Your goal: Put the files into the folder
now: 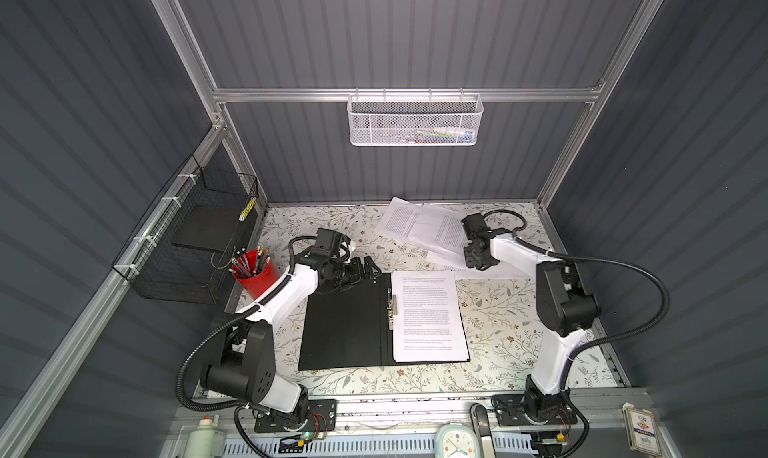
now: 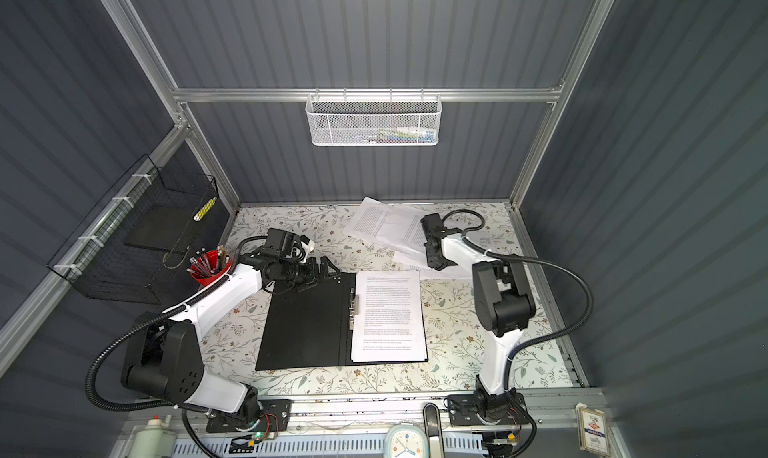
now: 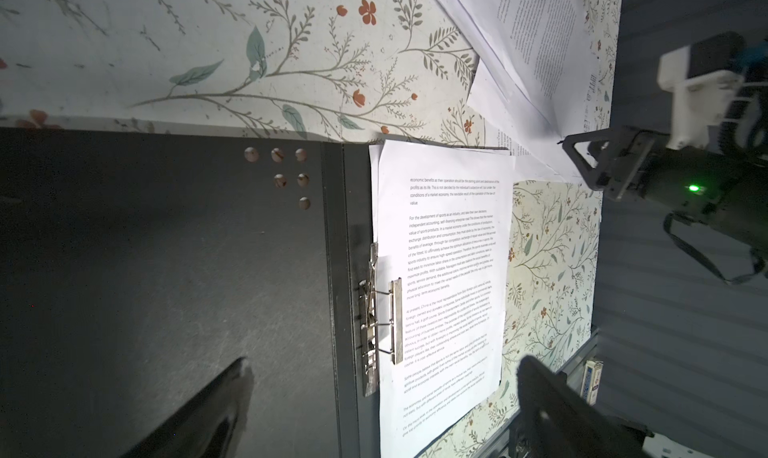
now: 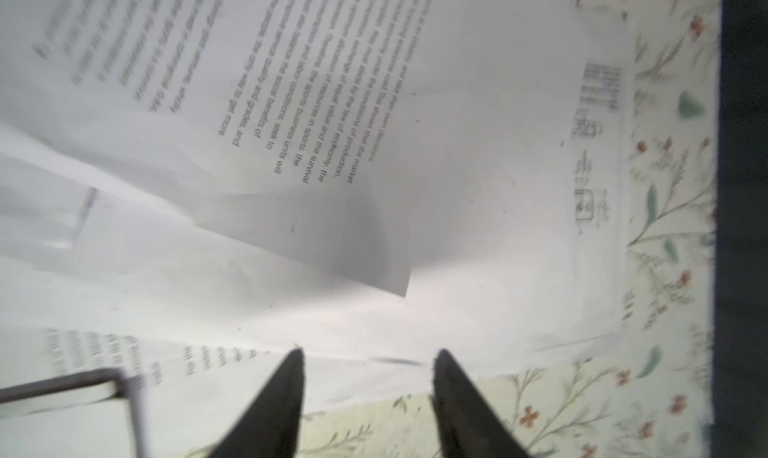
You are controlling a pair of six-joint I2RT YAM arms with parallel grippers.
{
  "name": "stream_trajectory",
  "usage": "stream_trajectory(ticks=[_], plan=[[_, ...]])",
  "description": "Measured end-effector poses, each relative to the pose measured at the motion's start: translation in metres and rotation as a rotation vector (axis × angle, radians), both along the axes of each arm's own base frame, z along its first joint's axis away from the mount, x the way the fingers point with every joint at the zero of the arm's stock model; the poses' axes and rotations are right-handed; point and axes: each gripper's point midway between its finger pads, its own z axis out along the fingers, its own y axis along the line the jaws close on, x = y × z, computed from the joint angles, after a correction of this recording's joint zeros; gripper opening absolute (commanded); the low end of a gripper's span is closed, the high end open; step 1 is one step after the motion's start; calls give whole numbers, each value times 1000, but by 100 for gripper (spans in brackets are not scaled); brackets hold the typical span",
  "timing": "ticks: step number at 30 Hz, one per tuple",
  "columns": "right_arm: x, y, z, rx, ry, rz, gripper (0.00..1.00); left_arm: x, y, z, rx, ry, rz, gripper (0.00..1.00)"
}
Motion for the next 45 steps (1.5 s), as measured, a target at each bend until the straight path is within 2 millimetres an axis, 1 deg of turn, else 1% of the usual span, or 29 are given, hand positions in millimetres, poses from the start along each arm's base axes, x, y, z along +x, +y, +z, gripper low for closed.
stream_trajectory(ticks=[2,3,5,7,8,10,13,18,24,37,41,45], plan=[[-4,-11,11,176,-59,-119,62,0,0,-2,-2,8,-1,99],[-6,-18,13,254,-80,-182,62,0,0,-3,-2,12,-2,100],[-9,-29,11,407,-112,-301,60,0,-1,-5,-3,20,-4,99],[-10,-34,1,531,-120,-394,59,0,-1,-5,-4,20,-5,99],[-11,-33,-4,578,-115,-425,58,0,-1,-5,-7,20,-6,99],[-11,-24,-15,696,-110,-490,57,0,-2,-5,-10,19,-8,100],[-10,-13,-25,818,-109,-559,55,0,-2,-5,-11,20,-8,99],[4,-7,-23,970,-150,-628,53,-1,-2,-4,-13,19,-10,99],[18,-4,-28,1072,-176,-671,49,0,-1,-5,-13,20,-4,100],[33,-4,-37,1139,-209,-723,43,1,0,-4,-13,20,-2,100],[38,-10,-35,1140,-262,-729,40,1,0,-5,-13,20,-1,100],[41,-16,-35,1145,-321,-742,39,1,0,-4,-13,20,-1,99]])
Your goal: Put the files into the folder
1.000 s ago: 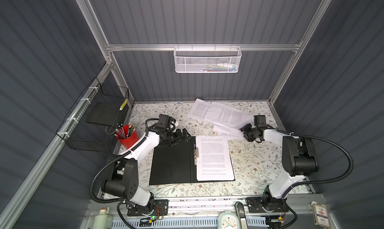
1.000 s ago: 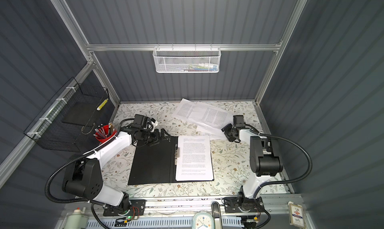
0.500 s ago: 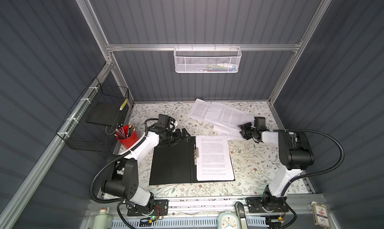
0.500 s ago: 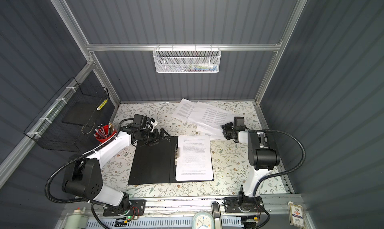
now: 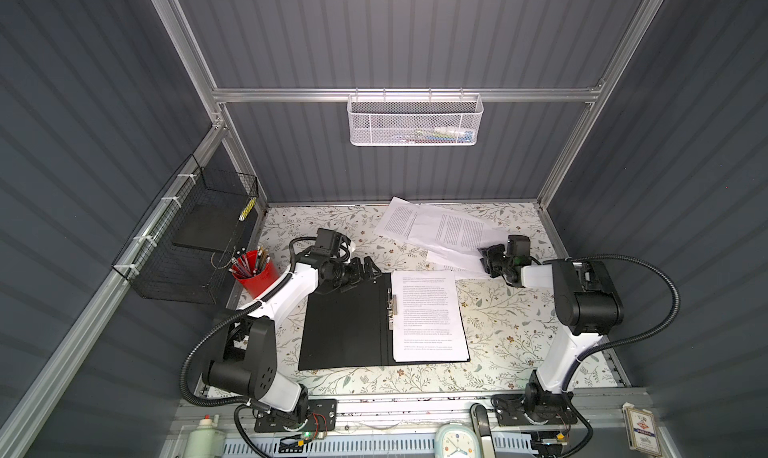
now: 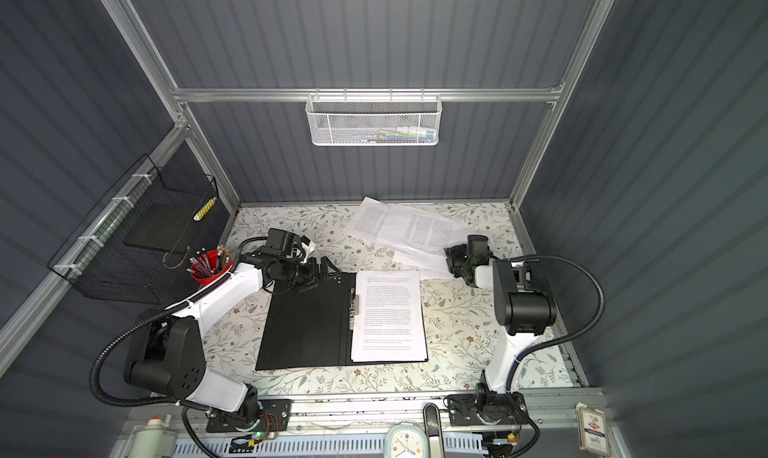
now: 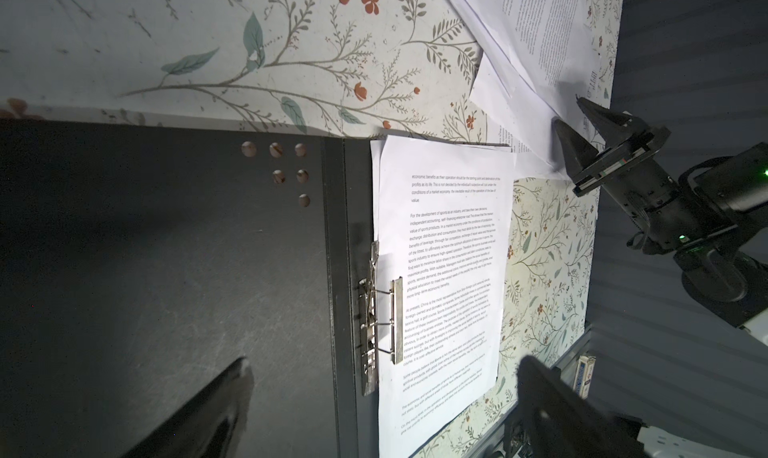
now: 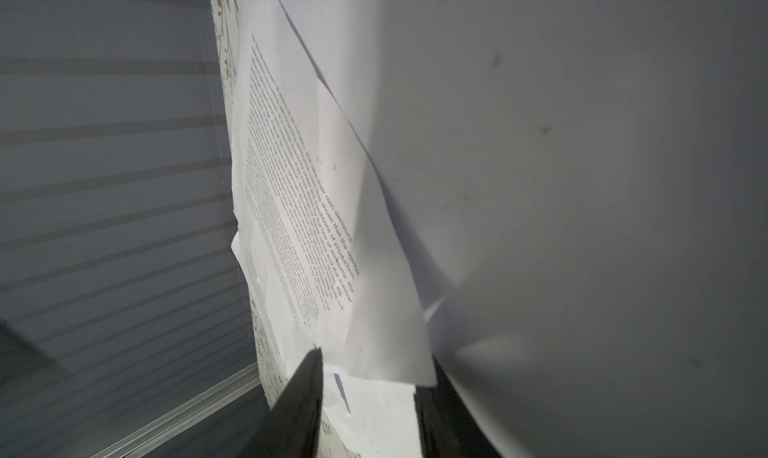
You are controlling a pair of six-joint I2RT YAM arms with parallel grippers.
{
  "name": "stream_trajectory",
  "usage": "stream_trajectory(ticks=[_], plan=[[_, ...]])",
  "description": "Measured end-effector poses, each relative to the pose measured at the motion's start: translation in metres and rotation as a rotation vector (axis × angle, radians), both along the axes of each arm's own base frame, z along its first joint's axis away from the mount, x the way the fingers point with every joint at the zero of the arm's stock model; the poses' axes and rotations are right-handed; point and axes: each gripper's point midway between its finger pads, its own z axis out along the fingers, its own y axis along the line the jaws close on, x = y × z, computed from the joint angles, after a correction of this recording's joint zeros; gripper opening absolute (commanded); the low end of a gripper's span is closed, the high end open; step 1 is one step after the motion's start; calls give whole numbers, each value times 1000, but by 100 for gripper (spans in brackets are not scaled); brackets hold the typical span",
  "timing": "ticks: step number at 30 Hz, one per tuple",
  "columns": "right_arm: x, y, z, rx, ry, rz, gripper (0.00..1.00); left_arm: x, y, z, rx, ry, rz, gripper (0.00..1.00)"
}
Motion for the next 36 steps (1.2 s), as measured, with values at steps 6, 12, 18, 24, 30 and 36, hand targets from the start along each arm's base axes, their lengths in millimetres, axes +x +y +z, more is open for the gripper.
stream_trajectory(ticks=[6,12,18,24,30,36], plan=[[12,-4,-6,10,-45,-35,33,0,0,0,0,0,1,100],[20,-11,-5,2,-80,-85,13,1,2,0,0,0,5,100],[24,-15,-6,-38,-99,-87,0,1,2,0,3,-3,7,100],[17,-9,68,-141,-205,12,0,3,7,6,28,-33,17,99],[2,17,196,-285,-403,179,0,5,13,10,68,-65,22,100],[-32,72,278,-342,-511,401,0,8,21,16,99,-93,40,100]])
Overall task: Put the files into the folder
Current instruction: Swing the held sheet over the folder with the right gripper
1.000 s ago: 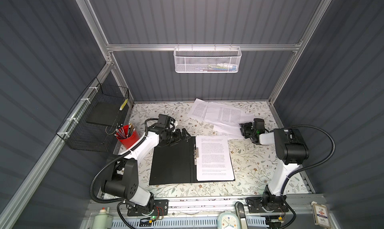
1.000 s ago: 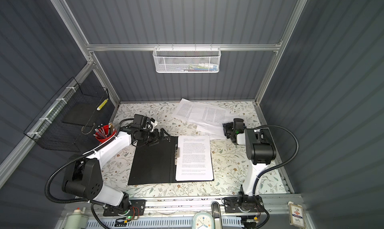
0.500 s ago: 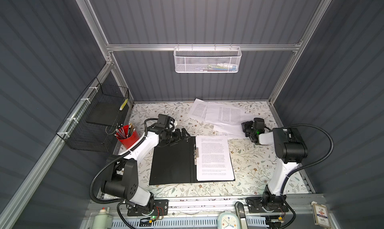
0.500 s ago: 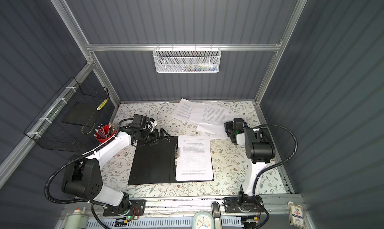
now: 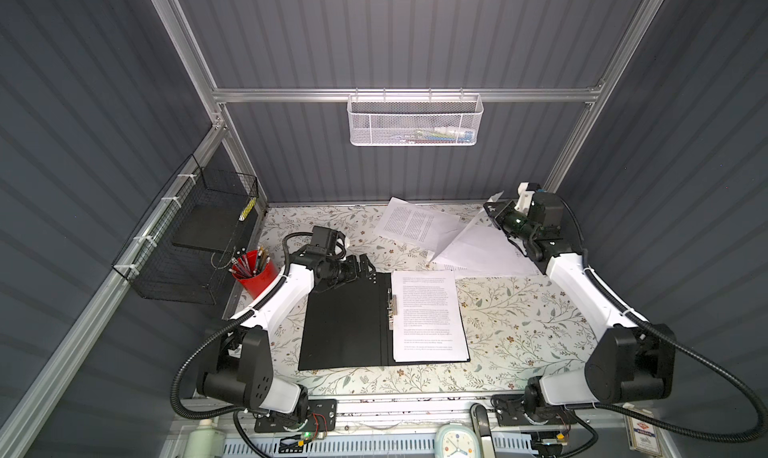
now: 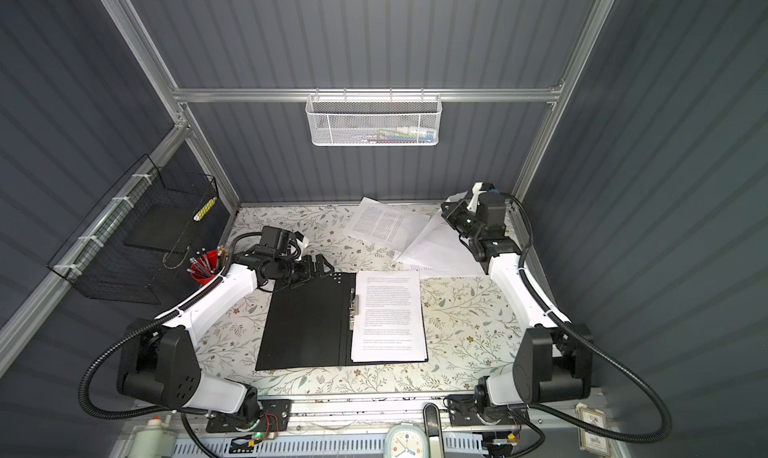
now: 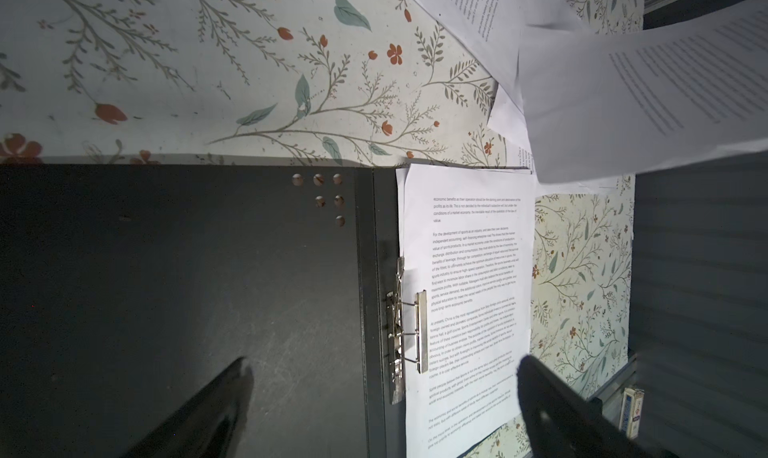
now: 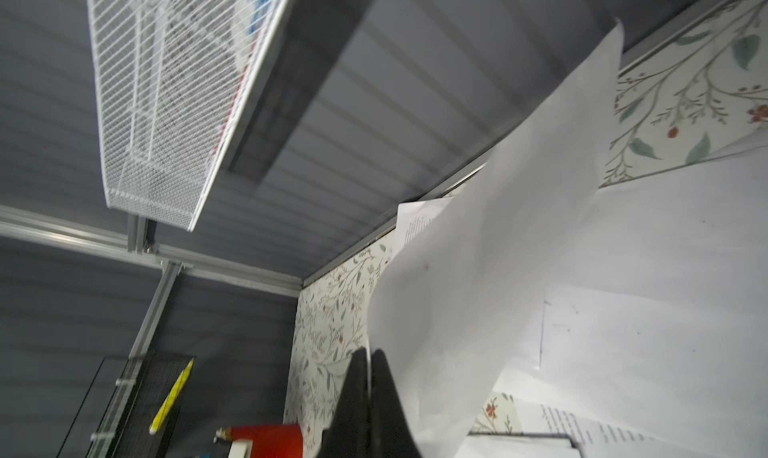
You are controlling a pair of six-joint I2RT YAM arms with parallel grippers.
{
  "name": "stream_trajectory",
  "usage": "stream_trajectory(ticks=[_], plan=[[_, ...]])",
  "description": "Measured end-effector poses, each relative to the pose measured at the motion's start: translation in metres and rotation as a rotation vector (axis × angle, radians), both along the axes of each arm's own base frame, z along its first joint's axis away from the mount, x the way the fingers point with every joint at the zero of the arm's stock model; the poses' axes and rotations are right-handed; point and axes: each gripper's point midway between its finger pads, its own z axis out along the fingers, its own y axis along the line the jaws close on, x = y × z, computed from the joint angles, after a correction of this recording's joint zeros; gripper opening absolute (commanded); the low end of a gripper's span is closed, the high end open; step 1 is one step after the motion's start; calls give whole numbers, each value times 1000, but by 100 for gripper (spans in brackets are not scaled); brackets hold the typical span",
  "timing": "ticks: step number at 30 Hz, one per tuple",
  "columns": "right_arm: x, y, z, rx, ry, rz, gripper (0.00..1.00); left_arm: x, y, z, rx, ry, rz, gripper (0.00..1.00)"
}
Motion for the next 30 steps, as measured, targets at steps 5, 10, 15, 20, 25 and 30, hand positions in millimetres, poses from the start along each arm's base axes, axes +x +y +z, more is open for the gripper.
stream_trajectory(ticks=[5,10,15,20,25,30], plan=[[-38,57,36,-19,-11,208,0,4,2,11,10,-34,9,100],[-86,101,55,3,6,398,0,7,6,24,25,-75,22,100],[-141,126,74,36,9,538,0,4,11,35,39,-110,29,100],[-199,144,95,79,-2,674,0,2,14,41,50,-128,35,100],[-215,134,76,30,53,696,0,0,16,48,52,-146,40,100],[-187,93,-2,-85,203,624,0,-1,17,50,54,-154,36,99]])
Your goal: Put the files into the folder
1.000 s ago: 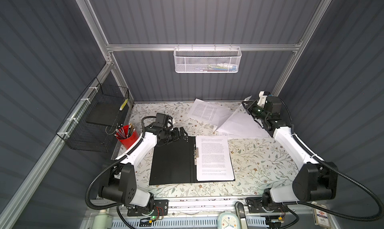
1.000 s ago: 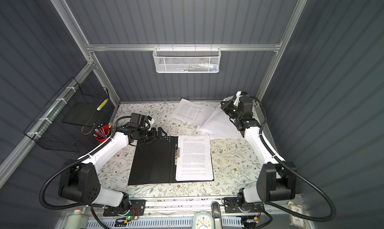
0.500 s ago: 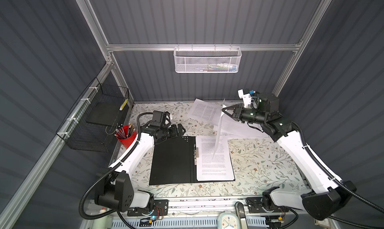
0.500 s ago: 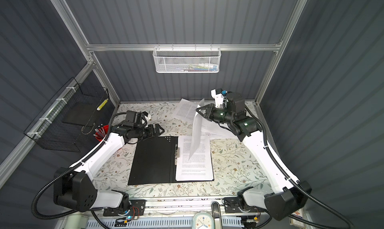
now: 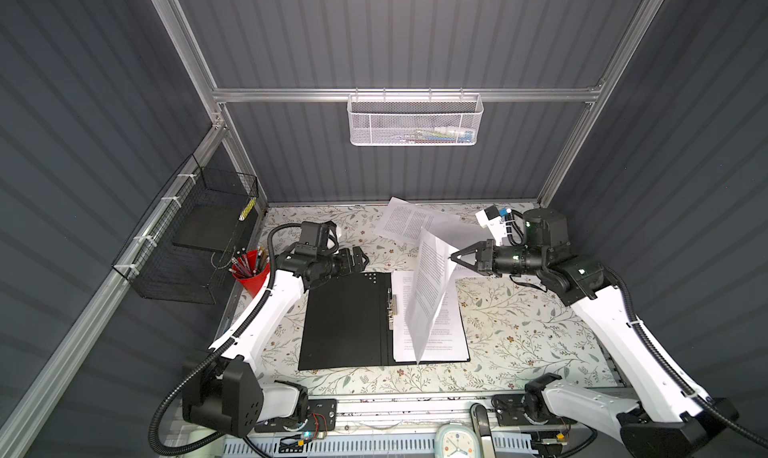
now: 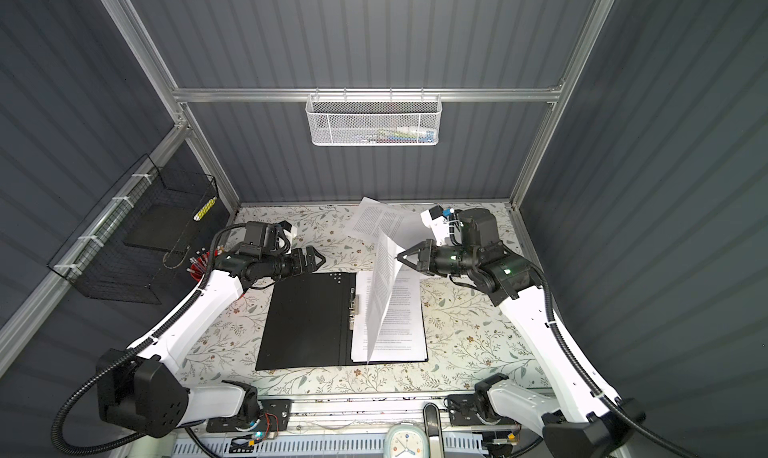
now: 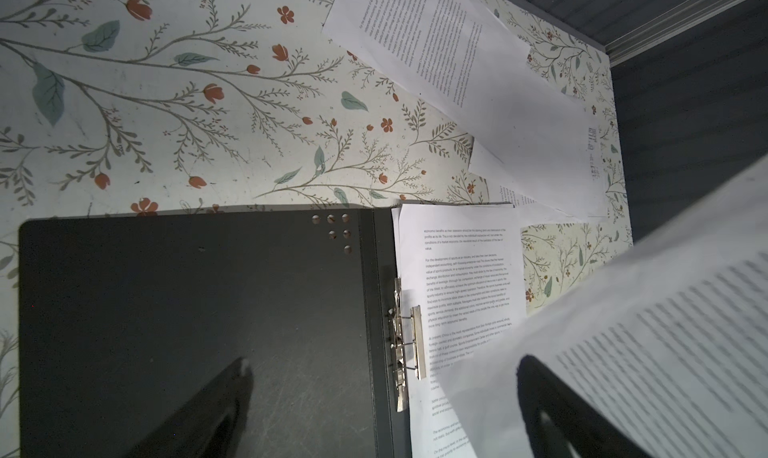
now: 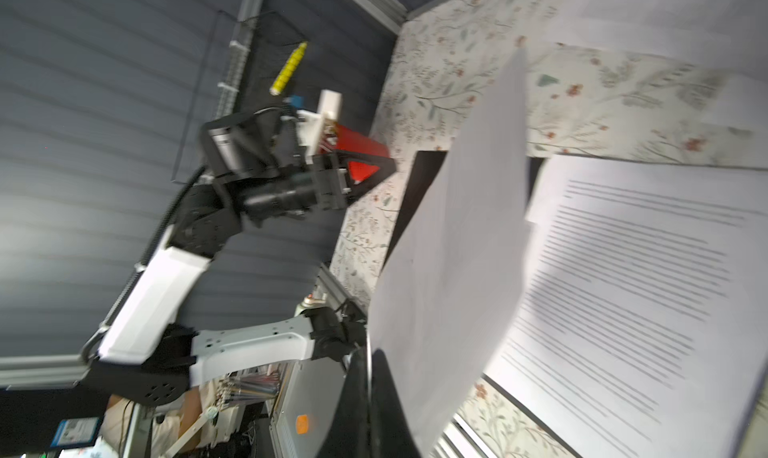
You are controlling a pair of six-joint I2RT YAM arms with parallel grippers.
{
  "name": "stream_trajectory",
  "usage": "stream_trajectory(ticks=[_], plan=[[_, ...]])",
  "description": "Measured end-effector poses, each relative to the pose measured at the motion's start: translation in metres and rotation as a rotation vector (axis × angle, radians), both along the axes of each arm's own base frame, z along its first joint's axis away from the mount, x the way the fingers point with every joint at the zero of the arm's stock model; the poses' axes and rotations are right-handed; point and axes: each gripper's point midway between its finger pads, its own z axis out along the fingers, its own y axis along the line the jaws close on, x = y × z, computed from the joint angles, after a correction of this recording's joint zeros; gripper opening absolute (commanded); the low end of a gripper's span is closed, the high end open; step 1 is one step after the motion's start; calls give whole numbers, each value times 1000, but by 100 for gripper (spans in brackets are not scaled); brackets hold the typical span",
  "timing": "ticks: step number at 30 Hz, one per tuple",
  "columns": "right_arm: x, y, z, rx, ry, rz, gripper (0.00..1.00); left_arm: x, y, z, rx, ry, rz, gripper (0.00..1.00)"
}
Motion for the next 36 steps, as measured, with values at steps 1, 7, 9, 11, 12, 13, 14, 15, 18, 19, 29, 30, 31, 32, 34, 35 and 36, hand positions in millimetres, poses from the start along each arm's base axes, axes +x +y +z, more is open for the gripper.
stream_trajectory(ticks=[1,7,9,11,12,13,14,15,18,19,29,30,31,32,34,35,36], plan=[[6,-7,-13,-36,12,-7,0,0,0,0,1,0,-2,100],[41,-23,-111,-268,116,74,0,-1,0,-1,3,2,-4,100],[47,-26,-141,-329,134,114,0,-1,0,-1,3,3,-4,100],[50,-29,-161,-384,133,152,0,-1,0,-2,3,5,-4,100],[51,-31,-167,-409,125,164,0,-1,0,-2,3,5,-4,100],[54,-34,-174,-441,113,176,0,-1,0,-2,3,5,-4,100],[56,-36,-179,-472,105,187,0,-1,0,-2,3,5,-4,100],[59,-39,-183,-497,98,195,0,-1,0,-2,3,5,-4,100],[71,-47,-193,-584,71,218,0,-2,0,-2,6,6,-7,100],[75,-49,-195,-603,63,224,0,-2,0,-3,6,7,-7,100],[102,-58,-217,-717,43,250,0,-3,1,-8,12,21,-8,100],[102,-58,-218,-718,45,250,0,-3,1,-8,13,21,-9,100],[105,-57,-219,-714,54,248,0,-3,1,-8,13,22,-9,100],[107,-56,-219,-708,59,248,0,-3,1,-8,13,23,-9,100],[115,-52,-220,-696,68,244,0,-4,1,-9,14,26,-9,99],[119,-51,-220,-690,70,239,0,-5,1,-11,15,30,-9,100],[120,-50,-221,-685,77,237,0,-5,1,-12,16,34,-9,100]])
